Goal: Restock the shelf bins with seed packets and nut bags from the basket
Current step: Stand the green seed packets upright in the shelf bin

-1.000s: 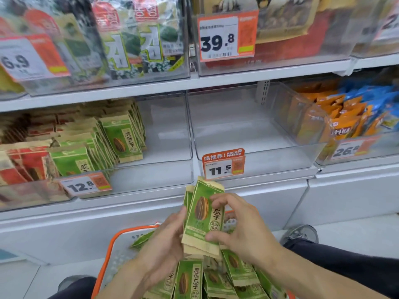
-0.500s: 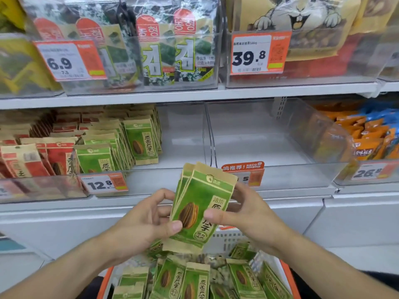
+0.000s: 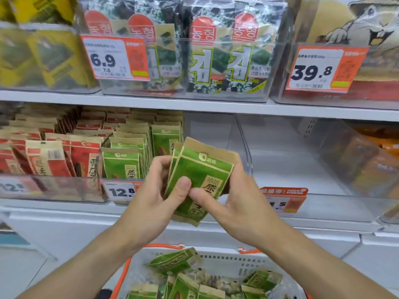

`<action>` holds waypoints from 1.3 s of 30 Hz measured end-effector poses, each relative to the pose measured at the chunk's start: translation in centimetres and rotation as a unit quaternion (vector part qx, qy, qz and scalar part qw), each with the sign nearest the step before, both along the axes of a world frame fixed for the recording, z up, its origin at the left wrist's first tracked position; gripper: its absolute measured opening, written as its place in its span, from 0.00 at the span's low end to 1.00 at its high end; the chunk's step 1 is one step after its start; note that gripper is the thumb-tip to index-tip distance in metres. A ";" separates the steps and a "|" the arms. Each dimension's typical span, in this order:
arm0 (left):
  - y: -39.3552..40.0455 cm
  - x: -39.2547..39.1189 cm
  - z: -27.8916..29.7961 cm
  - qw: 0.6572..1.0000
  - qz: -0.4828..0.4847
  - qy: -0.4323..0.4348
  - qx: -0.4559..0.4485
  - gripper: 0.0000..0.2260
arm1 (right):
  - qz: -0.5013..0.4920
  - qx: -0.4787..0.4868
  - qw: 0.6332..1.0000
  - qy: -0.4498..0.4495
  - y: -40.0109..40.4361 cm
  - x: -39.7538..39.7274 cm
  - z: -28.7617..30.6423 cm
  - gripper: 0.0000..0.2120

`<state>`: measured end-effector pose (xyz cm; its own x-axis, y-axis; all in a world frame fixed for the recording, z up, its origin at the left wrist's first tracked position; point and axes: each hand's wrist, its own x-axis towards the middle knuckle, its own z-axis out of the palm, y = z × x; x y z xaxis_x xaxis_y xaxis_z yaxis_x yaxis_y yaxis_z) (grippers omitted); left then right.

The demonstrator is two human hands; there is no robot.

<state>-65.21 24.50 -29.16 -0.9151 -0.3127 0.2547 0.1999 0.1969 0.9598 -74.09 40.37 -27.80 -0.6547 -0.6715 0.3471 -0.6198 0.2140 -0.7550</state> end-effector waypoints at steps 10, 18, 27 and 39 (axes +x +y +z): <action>-1.3 0.1 0.3 0.989 0.119 0.085 0.008 0.13 | 0.132 0.048 0.990 -0.030 -4.9 0.8 -0.3 0.31; -2.3 0.1 0.4 0.969 0.186 0.128 -0.105 0.14 | 0.150 0.014 0.987 -0.064 -4.3 -0.6 1.0 0.30; -4.5 0.0 -0.1 0.909 0.281 0.065 -0.302 0.20 | -0.048 -0.144 0.964 0.218 -4.1 -2.7 0.4 0.24; -6.8 -0.2 -2.1 0.868 0.315 -0.141 -0.358 0.33 | -0.099 0.023 0.993 -0.054 -13.1 -7.4 -1.0 0.25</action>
<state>-65.45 17.70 -31.27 -0.6774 -0.6275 0.3840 -0.3865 0.7477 0.5400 -81.51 27.24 -28.77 -0.8076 -0.5391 0.2392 -0.4773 0.3590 -0.8021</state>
